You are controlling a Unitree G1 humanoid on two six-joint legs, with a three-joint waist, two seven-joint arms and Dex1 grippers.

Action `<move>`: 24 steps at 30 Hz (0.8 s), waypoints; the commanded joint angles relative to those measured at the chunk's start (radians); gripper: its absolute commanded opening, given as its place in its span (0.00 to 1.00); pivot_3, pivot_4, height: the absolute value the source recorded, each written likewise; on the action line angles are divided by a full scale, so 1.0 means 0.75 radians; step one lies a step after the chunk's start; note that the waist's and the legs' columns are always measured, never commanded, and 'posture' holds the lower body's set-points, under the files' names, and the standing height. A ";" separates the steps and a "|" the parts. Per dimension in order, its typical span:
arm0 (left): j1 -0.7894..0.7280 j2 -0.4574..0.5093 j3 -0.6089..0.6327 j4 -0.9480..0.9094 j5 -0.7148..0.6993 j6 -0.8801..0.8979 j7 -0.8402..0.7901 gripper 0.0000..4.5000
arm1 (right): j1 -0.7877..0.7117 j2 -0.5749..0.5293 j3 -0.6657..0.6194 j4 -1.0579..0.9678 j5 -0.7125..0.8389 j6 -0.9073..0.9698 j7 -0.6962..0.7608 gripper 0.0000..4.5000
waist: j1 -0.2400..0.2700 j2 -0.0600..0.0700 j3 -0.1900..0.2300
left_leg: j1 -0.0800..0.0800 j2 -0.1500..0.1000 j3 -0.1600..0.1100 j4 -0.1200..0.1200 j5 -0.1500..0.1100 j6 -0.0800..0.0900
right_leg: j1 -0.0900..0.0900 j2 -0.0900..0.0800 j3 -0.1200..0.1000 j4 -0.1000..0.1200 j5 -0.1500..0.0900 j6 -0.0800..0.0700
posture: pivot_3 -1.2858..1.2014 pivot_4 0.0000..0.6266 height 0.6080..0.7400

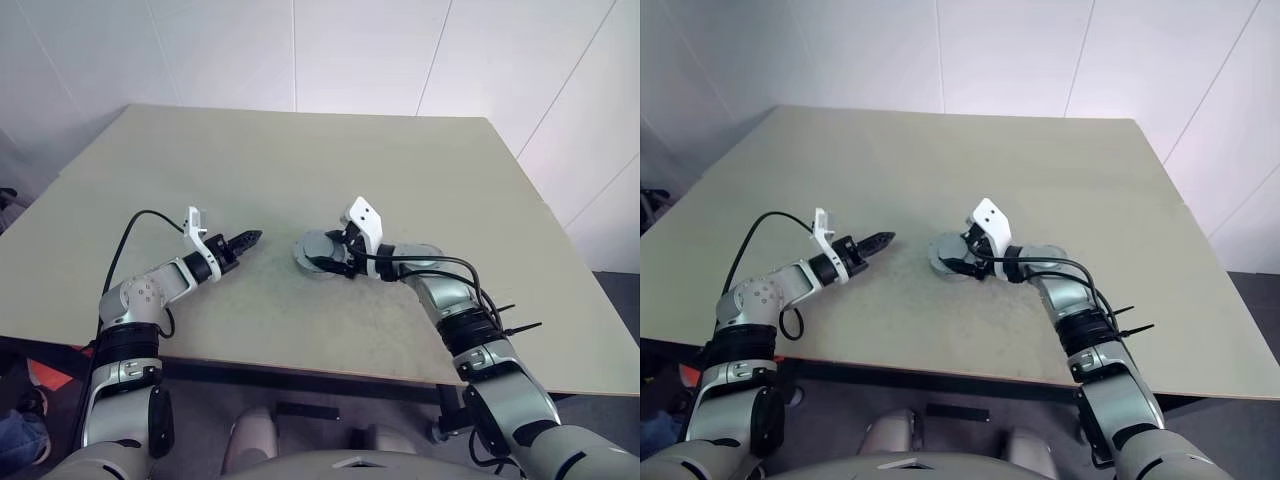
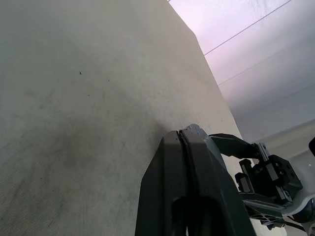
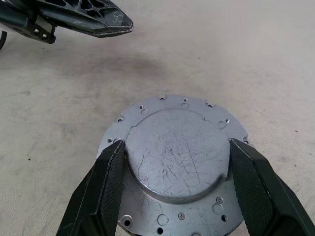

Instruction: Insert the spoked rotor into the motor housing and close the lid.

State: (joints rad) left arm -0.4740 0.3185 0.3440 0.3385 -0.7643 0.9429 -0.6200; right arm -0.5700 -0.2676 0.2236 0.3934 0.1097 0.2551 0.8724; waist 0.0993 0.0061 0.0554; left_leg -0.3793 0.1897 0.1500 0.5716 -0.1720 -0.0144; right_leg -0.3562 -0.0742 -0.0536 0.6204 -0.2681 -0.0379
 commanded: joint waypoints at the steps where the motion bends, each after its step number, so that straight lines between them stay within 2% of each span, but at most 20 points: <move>1: -0.010 0.011 0.002 -0.043 -0.009 -0.017 -0.017 0.01 | 0.018 -0.023 0.029 -0.019 -0.032 0.033 0.009 0.71 | 0.000 0.000 0.000 | 0.000 0.000 0.000 0.000 0.000 0.000 | 0.000 0.000 0.000 0.000 0.000 0.000 | 0.52 0.00 1.00; 15: -0.011 0.006 -0.008 -0.047 -0.007 -0.017 -0.015 0.01 | -0.003 0.026 -0.059 -0.076 0.061 -0.038 0.009 0.71 | -0.002 0.000 0.000 | 0.000 0.000 0.000 0.000 0.000 0.000 | 0.000 0.000 0.000 0.000 0.000 0.000 | 0.52 0.00 1.00; 24: -0.013 0.004 -0.008 -0.042 -0.004 -0.022 -0.015 0.01 | 0.010 -0.015 -0.008 -0.071 0.011 -0.002 0.034 0.71 | 0.000 0.000 0.000 | 0.000 0.000 0.000 0.001 0.000 0.000 | 0.000 0.000 0.000 0.000 0.000 0.000 | 0.52 0.00 1.00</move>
State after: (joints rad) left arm -0.4702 0.3181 0.3397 0.3383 -0.7624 0.9424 -0.6200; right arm -0.5601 -0.2682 0.2176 0.3819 0.1158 0.2517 0.8852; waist 0.0990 0.0061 0.0554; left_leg -0.3793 0.1896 0.1501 0.5722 -0.1722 -0.0141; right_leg -0.3562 -0.0744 -0.0537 0.6207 -0.2680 -0.0379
